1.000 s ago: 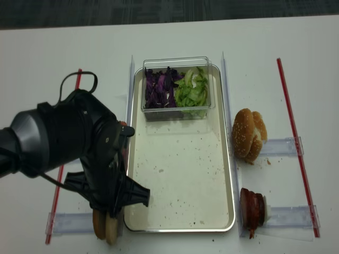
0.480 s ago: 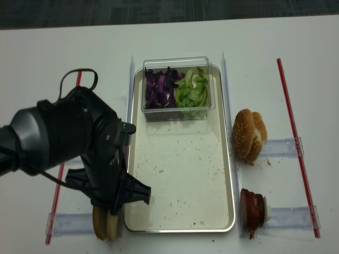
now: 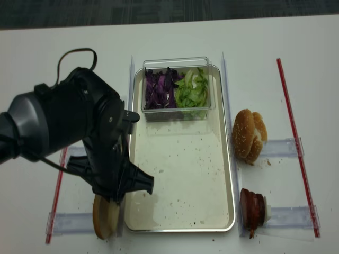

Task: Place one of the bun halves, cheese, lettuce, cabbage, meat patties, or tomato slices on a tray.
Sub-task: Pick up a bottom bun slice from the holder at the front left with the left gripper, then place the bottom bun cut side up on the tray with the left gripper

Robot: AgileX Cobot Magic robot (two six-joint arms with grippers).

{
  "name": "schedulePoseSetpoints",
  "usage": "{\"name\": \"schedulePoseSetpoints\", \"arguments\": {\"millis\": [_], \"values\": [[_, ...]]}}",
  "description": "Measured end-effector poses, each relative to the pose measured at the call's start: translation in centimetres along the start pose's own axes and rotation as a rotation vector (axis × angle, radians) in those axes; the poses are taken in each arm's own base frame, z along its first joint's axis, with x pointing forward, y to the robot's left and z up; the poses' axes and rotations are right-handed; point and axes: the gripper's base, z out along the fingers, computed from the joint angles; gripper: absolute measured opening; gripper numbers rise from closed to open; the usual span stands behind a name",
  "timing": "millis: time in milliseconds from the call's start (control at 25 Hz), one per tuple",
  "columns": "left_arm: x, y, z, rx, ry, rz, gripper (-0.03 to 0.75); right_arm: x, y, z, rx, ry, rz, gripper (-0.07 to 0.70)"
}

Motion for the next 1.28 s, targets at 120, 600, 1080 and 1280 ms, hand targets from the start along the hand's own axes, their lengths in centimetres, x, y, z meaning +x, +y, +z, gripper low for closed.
{"name": "schedulePoseSetpoints", "arguments": {"millis": [120, 600, 1080, 1280], "values": [[-0.3, -0.3, -0.7, 0.025, -0.006, 0.011, 0.096, 0.0, 0.0, 0.0, 0.000, 0.000, 0.000, 0.676], [-0.6, -0.7, -1.6, 0.055, -0.010, 0.066, 0.096, 0.0, 0.0, 0.0, 0.000, 0.000, 0.000, 0.676], [-2.2, -2.7, -5.4, 0.271, -0.130, 0.305, 0.096, 0.0, 0.0, 0.0, 0.000, 0.000, 0.000, 0.676], [-3.0, -2.1, -6.1, 0.425, -0.138, 0.332, 0.096, 0.0, 0.0, 0.0, 0.000, 0.000, -0.004, 0.676]]}}
